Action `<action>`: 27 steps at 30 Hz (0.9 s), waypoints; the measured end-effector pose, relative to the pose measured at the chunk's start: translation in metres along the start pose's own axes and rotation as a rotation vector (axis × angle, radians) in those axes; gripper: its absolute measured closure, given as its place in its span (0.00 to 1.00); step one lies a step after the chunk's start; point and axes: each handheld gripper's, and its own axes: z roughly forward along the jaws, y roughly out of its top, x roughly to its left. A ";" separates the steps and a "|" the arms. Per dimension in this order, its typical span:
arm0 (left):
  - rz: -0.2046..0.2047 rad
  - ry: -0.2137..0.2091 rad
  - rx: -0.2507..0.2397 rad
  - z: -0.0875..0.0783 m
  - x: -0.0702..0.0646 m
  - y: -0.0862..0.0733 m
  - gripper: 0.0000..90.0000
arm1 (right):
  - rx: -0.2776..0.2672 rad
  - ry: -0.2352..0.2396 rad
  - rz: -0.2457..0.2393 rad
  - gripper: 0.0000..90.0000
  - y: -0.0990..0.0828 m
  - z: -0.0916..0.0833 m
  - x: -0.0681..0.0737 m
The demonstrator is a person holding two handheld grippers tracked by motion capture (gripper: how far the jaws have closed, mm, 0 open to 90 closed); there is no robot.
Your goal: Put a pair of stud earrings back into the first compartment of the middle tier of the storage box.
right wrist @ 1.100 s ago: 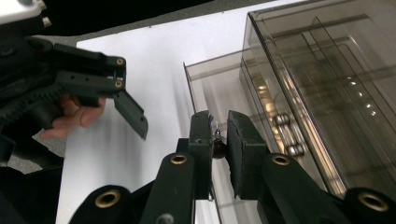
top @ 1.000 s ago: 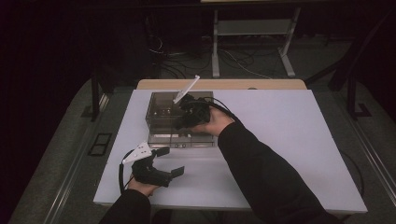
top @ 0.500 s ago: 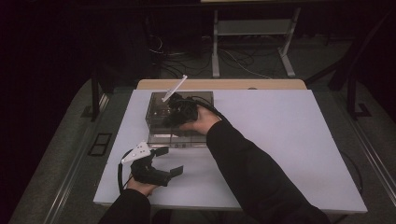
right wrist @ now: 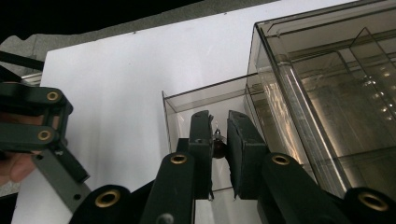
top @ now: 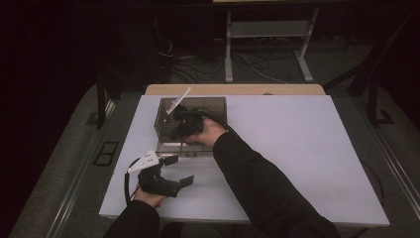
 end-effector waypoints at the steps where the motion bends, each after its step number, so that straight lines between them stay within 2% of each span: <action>1: -0.001 0.000 0.000 0.000 0.000 0.000 0.00 | 0.001 -0.001 0.000 0.88 0.000 0.001 -0.001; 6: 0.003 -0.001 0.001 0.000 0.001 0.000 0.00 | 0.005 0.003 0.002 0.88 -0.001 0.007 -0.002; 8: 0.001 -0.001 0.001 -0.001 0.001 0.000 0.00 | 0.001 -0.002 0.006 0.80 -0.002 0.007 -0.002; 13: -0.001 0.001 0.001 -0.001 0.001 0.000 0.00 | 0.001 0.002 0.002 0.74 -0.002 0.001 0.001; 21: 0.005 0.002 0.007 -0.001 0.001 0.000 0.00 | -0.020 -0.027 -0.011 0.59 -0.004 -0.026 0.011; 27: 0.010 0.005 0.012 -0.001 0.001 0.000 0.00 | -0.022 -0.054 -0.006 0.42 -0.010 -0.044 0.019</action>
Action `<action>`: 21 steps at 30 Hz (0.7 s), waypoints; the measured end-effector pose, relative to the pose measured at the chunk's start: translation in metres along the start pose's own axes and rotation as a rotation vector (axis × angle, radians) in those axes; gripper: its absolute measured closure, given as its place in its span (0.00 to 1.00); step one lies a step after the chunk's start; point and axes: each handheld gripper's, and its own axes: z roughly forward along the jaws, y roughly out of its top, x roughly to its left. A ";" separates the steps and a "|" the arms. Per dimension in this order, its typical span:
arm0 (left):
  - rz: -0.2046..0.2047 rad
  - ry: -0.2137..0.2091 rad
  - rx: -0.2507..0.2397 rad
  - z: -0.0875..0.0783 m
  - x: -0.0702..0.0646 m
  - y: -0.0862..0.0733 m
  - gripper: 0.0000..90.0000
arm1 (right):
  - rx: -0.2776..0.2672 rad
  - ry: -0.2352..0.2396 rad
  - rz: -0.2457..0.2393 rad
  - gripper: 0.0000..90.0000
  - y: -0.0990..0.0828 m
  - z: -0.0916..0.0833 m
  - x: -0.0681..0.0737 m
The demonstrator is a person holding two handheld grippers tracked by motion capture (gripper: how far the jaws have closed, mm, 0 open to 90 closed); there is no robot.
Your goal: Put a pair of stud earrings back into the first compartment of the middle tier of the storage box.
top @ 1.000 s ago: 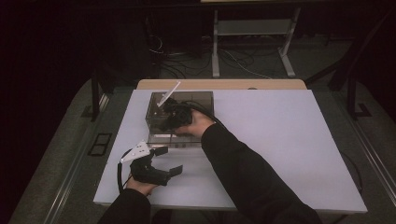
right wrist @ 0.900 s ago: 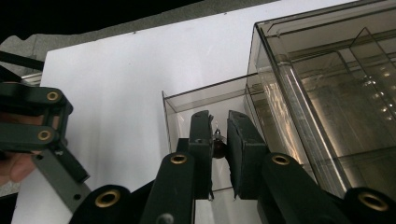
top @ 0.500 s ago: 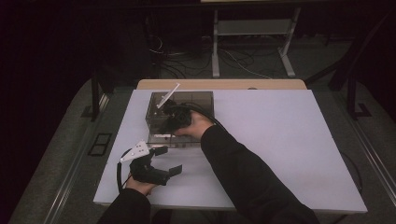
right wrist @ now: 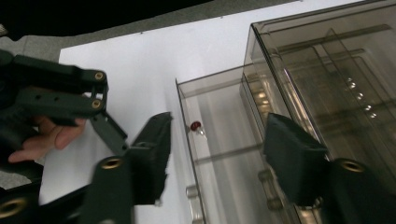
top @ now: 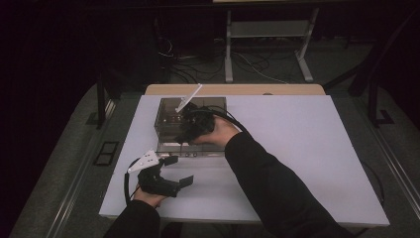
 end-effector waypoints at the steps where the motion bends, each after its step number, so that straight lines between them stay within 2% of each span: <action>1: -0.002 0.000 -0.002 0.000 0.000 0.000 0.00 | -0.002 -0.007 -0.002 0.37 -0.002 -0.003 0.001; 6: -0.003 0.003 -0.004 0.000 0.000 0.000 0.00 | -0.018 -0.017 0.009 0.21 -0.012 -0.018 0.002; 8: 0.003 0.007 -0.004 -0.001 0.000 0.000 0.00 | -0.025 -0.022 0.019 0.18 -0.016 -0.026 0.002; 9: 0.005 0.009 -0.006 -0.001 0.000 0.000 0.00 | -0.030 -0.029 0.030 0.11 -0.019 -0.029 0.002; 12: 0.005 0.010 -0.008 -0.001 -0.001 0.000 0.00 | -0.048 -0.053 0.042 0.09 -0.027 -0.040 0.004; 13: 0.006 0.010 -0.008 -0.001 -0.001 0.000 0.00 | -0.051 -0.051 0.050 0.00 -0.029 -0.042 0.004; 14: 0.006 0.010 -0.009 -0.001 -0.001 0.000 0.00 | -0.046 -0.061 0.066 0.00 -0.032 -0.045 0.004; 21: 0.006 0.011 -0.009 -0.001 -0.002 0.000 0.00 | -0.055 -0.093 0.080 0.00 -0.048 -0.065 0.005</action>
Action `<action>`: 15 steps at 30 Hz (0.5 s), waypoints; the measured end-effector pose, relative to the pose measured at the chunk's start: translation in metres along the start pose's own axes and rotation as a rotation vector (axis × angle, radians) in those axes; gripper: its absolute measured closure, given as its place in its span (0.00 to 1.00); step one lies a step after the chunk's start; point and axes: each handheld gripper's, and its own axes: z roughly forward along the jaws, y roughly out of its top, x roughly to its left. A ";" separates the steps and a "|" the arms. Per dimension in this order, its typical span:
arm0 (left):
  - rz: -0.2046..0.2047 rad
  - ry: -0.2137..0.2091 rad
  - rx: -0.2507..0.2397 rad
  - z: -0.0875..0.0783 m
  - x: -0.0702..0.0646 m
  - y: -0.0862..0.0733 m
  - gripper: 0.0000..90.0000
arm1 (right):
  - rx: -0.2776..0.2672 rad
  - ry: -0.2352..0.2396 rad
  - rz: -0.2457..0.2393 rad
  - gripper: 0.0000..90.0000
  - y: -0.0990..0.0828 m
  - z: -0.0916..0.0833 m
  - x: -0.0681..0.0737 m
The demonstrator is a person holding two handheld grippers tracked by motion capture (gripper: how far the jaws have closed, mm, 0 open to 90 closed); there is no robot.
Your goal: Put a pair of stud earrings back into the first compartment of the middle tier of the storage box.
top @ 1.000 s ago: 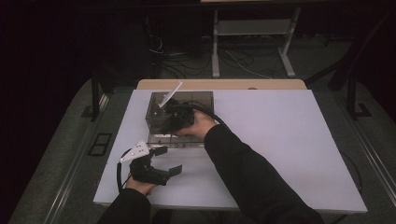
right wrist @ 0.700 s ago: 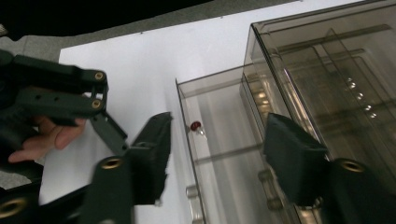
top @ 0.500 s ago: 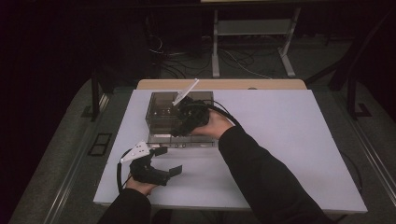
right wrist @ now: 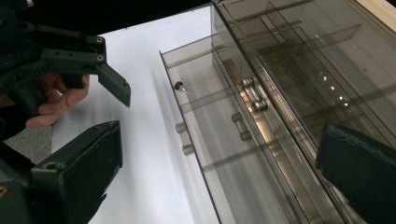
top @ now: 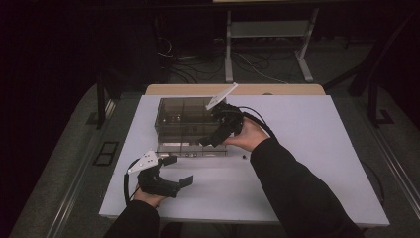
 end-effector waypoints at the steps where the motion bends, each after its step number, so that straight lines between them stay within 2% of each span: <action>1: 0.000 0.000 0.000 0.000 0.000 0.000 0.00 | 0.001 -0.003 0.000 0.00 -0.002 -0.002 0.000; 11: 0.004 0.003 0.005 0.000 0.000 0.000 0.00 | -0.003 -0.047 0.022 0.00 -0.030 -0.022 -0.005; 14: 0.003 0.004 0.003 0.000 0.000 0.000 0.00 | -0.011 -0.052 0.052 0.00 -0.039 -0.026 -0.006; 15: 0.003 0.005 0.004 0.000 0.000 0.000 0.00 | -0.009 -0.056 0.047 0.00 -0.043 -0.027 -0.007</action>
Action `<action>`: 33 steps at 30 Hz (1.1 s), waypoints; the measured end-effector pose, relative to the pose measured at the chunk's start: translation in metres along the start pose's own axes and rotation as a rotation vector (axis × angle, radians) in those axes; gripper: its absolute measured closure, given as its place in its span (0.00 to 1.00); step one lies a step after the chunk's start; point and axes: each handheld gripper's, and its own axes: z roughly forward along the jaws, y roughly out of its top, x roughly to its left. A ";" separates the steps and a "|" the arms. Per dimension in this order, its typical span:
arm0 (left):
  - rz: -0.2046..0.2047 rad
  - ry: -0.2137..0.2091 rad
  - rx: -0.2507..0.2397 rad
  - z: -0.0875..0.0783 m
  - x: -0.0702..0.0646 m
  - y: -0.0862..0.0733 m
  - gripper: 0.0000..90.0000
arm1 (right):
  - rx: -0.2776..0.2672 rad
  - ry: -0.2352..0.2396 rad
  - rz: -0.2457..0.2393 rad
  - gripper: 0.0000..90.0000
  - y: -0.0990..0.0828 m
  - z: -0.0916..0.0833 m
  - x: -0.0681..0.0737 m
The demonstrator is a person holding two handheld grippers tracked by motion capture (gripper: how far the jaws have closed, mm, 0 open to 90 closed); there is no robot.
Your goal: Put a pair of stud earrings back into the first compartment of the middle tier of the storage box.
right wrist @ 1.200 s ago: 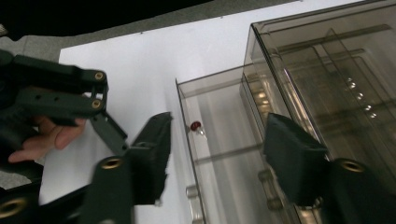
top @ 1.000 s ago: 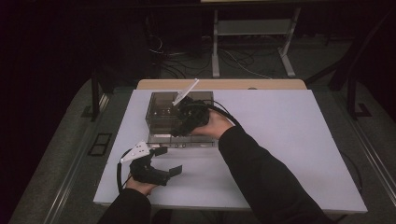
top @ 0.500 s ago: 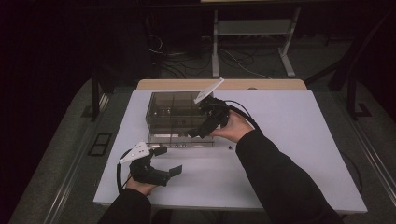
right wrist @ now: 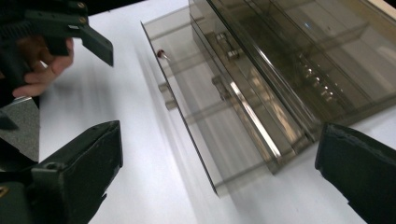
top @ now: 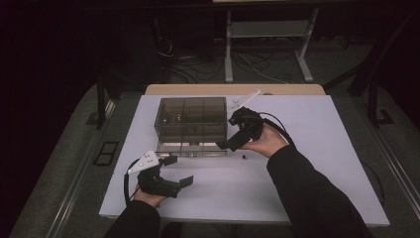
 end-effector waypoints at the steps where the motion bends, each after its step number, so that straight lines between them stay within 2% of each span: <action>1: -0.001 0.000 0.000 0.000 0.000 0.000 0.00 | 0.000 -0.004 0.006 0.00 -0.003 0.000 -0.001; 12: 0.000 -0.001 0.002 0.000 0.000 0.000 0.00 | 0.022 -0.019 0.074 0.00 -0.038 0.000 -0.011; 21: 0.003 -0.001 0.005 0.000 0.000 0.000 0.00 | 0.051 -0.018 0.119 0.00 -0.062 0.008 -0.024; 26: 0.003 -0.002 0.003 0.000 0.000 0.000 0.00 | 0.081 -0.032 0.140 0.00 -0.074 0.014 -0.032; 30: 0.003 -0.001 0.005 0.001 0.000 0.000 0.00 | 0.102 -0.049 0.153 0.09 -0.085 0.019 -0.040; 31: 0.004 -0.001 0.005 0.000 0.000 0.000 0.00 | 0.107 -0.047 0.153 0.15 -0.088 0.019 -0.042; 33: 0.004 -0.001 0.006 0.000 0.000 0.000 0.00 | 0.110 -0.045 0.161 0.17 -0.094 0.021 -0.046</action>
